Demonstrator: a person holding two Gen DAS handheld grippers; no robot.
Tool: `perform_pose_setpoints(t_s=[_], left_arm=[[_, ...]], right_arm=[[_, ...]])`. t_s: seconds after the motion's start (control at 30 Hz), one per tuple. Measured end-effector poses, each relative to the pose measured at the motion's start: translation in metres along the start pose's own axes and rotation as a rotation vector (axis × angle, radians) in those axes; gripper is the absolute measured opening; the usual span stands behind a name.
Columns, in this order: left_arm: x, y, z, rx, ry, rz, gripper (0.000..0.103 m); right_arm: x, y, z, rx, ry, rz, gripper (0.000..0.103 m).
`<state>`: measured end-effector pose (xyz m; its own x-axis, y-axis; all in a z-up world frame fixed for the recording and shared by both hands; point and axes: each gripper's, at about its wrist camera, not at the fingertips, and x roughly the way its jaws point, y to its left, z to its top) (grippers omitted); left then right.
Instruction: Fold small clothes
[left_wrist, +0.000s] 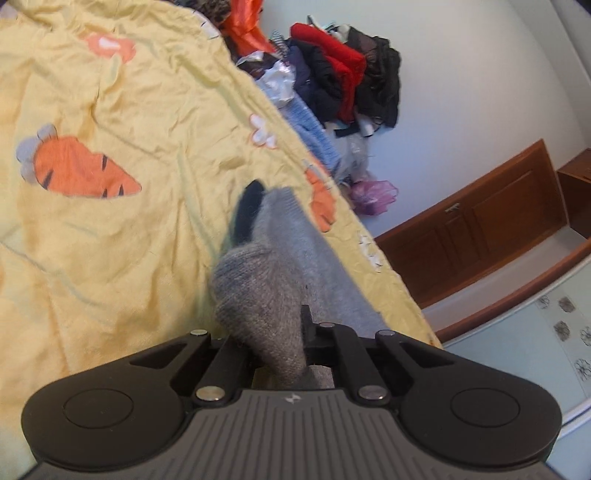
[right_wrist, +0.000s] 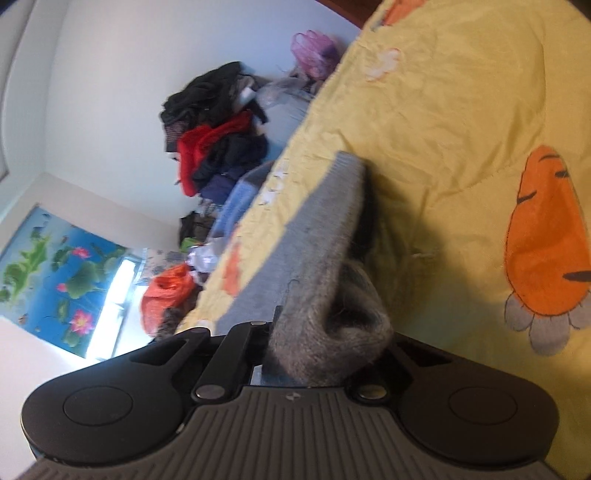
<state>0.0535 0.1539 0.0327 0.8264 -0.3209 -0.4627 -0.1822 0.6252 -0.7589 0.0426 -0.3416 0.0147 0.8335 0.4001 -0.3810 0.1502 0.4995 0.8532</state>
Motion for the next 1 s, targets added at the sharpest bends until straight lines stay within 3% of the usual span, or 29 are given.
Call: perform_pose_setpoints(t_s=[0.13,0.37,0.5,0.6,0.67,0.73,0.77,0.83,0.9,1.0], left_arm=[[-0.035,0.003,-0.011,0.039,0.028,-0.010,0.004],[-0.108,0.034,-0.067,0.086,0.179,0.068,0.004],[-0.126,0.055,-0.089,0.159,0.283,0.103,0.006],[-0.137,0.054,-0.082,0.287,0.383,0.056,0.009],[-0.148,0.044,-0.071,0.436,0.448,0.041,0.011],[-0.157,0.036,-0.056,0.552,0.428,0.084,0.019],[-0.159,0.033,-0.046,0.577,0.396,0.098,0.026],[-0.156,0.022,-0.023,0.593,0.287,0.094,0.040],[-0.139,0.009,-0.006,0.587,0.168,0.085,0.086],[-0.084,-0.012,0.002,0.652,0.094,0.124,0.088]], right_arm=[[-0.034,0.003,-0.011,-0.033,0.056,0.013,0.012],[-0.109,-0.016,-0.060,-0.018,0.186,-0.027,0.012],[-0.133,-0.035,-0.095,-0.011,0.262,-0.113,0.012],[-0.140,-0.051,-0.104,0.023,0.271,-0.166,0.021],[-0.150,-0.047,-0.094,-0.013,0.259,-0.177,0.045],[-0.162,-0.033,-0.074,-0.109,0.191,-0.209,0.068],[-0.166,-0.027,-0.063,-0.159,0.144,-0.224,0.072],[-0.164,-0.016,-0.038,-0.245,0.089,-0.248,0.072],[-0.149,-0.008,-0.018,-0.324,0.068,-0.244,0.072],[-0.105,-0.004,0.007,-0.393,0.105,-0.253,0.072]])
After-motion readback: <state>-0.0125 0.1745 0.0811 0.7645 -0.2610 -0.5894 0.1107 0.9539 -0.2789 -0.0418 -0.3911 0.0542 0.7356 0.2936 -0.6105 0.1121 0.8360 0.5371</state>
